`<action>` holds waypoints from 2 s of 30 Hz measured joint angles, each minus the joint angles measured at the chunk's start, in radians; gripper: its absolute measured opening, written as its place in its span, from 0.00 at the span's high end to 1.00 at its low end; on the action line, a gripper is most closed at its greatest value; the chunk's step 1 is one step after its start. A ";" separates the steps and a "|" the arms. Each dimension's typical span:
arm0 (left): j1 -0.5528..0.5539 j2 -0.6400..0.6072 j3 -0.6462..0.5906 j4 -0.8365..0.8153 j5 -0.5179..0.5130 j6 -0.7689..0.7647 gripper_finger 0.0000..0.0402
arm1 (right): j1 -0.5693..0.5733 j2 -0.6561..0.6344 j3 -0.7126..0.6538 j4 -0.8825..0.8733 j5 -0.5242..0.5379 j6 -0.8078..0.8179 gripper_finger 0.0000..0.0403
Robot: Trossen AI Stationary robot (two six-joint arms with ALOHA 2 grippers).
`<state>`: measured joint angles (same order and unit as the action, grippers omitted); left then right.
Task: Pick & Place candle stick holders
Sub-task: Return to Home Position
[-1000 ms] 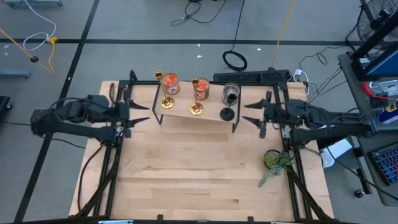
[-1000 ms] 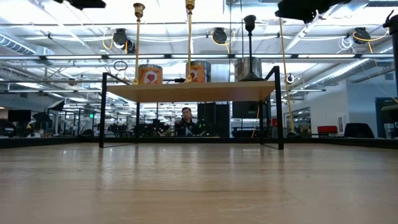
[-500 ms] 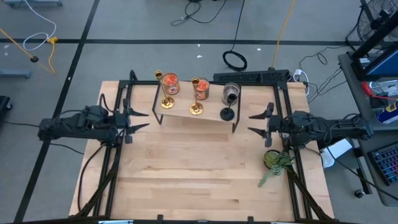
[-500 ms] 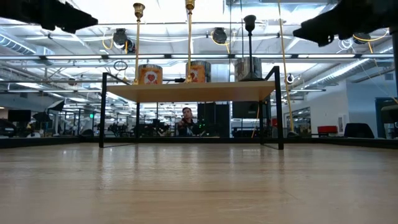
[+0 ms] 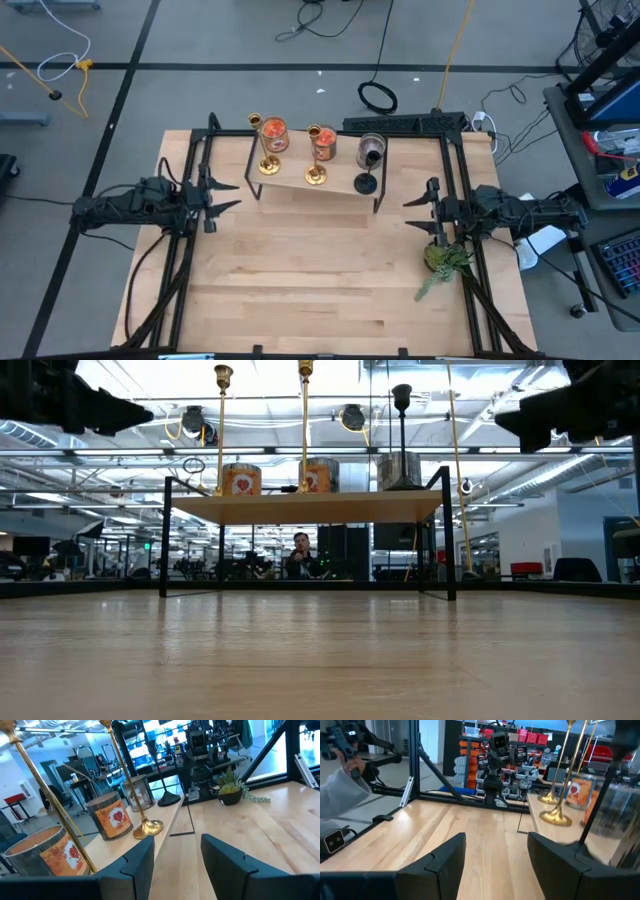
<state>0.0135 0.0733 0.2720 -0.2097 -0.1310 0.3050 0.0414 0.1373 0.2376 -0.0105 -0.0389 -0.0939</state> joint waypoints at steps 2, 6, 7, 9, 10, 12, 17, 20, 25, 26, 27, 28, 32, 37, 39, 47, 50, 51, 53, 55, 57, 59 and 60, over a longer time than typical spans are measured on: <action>0.000 -0.012 -0.020 0.007 -0.001 0.000 0.58 | 0.000 -0.024 -0.028 -0.001 0.008 0.004 0.47; 0.000 -0.025 -0.047 0.005 -0.058 -0.011 0.58 | 0.000 -0.057 -0.069 0.017 0.010 0.018 0.47; 0.000 -0.025 -0.050 0.007 -0.072 -0.011 0.58 | 0.000 -0.062 -0.076 0.028 0.010 0.025 0.47; 0.000 -0.025 -0.060 0.007 -0.080 -0.011 0.58 | 0.000 -0.068 -0.087 0.041 0.009 0.029 0.47; 0.000 -0.024 -0.066 0.007 -0.079 -0.011 0.58 | 0.000 -0.071 -0.091 0.043 0.009 0.029 0.47; 0.000 -0.024 -0.077 0.007 -0.067 -0.002 0.58 | 0.000 -0.074 -0.096 0.042 0.008 0.030 0.47; 0.000 -0.024 -0.097 0.066 -0.021 0.012 0.58 | 0.000 -0.074 -0.117 0.048 0.008 0.044 0.47; 0.000 -0.024 -0.101 0.071 0.002 0.011 0.58 | 0.000 -0.074 -0.134 0.053 0.008 0.071 0.47; 0.000 -0.024 -0.101 0.074 0.046 -0.020 0.58 | 0.000 -0.073 -0.191 0.150 0.008 0.078 0.47; 0.000 -0.024 -0.101 0.074 0.057 -0.027 0.58 | 0.000 -0.076 -0.203 0.159 0.008 0.084 0.47; 0.000 -0.023 -0.101 0.073 0.068 -0.034 0.58 | 0.000 -0.074 -0.214 0.174 0.008 0.091 0.47; 0.000 -0.023 -0.101 0.072 0.079 -0.045 0.58 | 0.000 -0.074 -0.219 0.171 0.008 0.096 0.47; 0.000 -0.022 -0.101 0.071 0.098 -0.083 0.58 | 0.000 -0.074 -0.219 0.165 0.009 0.101 0.47; 0.000 -0.022 -0.163 0.173 0.105 -0.105 0.58 | 0.000 -0.074 -0.220 0.164 0.010 0.077 0.47; 0.000 -0.022 -0.202 0.249 0.099 -0.105 0.58 | 0.000 -0.074 -0.220 0.164 0.010 0.064 0.47; 0.000 -0.021 -0.257 0.313 0.078 -0.174 0.58 | 0.000 -0.074 -0.222 0.164 0.011 0.054 0.47; 0.000 -0.021 -0.257 0.310 0.079 -0.184 0.58 | 0.000 -0.074 -0.222 0.164 0.011 0.053 0.47; 0.000 -0.021 -0.257 0.307 0.078 -0.184 0.58 | 0.000 -0.074 -0.222 0.164 0.011 0.053 0.47; 0.000 -0.021 -0.257 0.297 0.078 -0.185 0.58 | 0.000 -0.073 -0.222 0.164 0.011 0.053 0.47; 0.000 -0.021 -0.257 0.270 0.078 -0.201 0.58 | 0.000 -0.073 -0.223 0.164 0.011 0.053 0.47; 0.000 -0.021 -0.257 0.248 0.078 -0.224 0.58 | 0.000 -0.073 -0.223 0.163 0.011 0.054 0.47; 0.000 -0.021 -0.257 0.241 0.078 -0.241 0.58 | 0.000 -0.073 -0.223 0.164 0.011 0.054 0.47; 0.000 -0.021 -0.256 0.238 0.079 -0.241 0.58 | 0.000 -0.073 -0.223 0.164 0.011 0.054 0.47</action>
<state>0.0135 0.0521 0.0158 0.0282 -0.0525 0.0636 0.0414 0.0639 0.0151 0.1531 -0.0280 -0.0394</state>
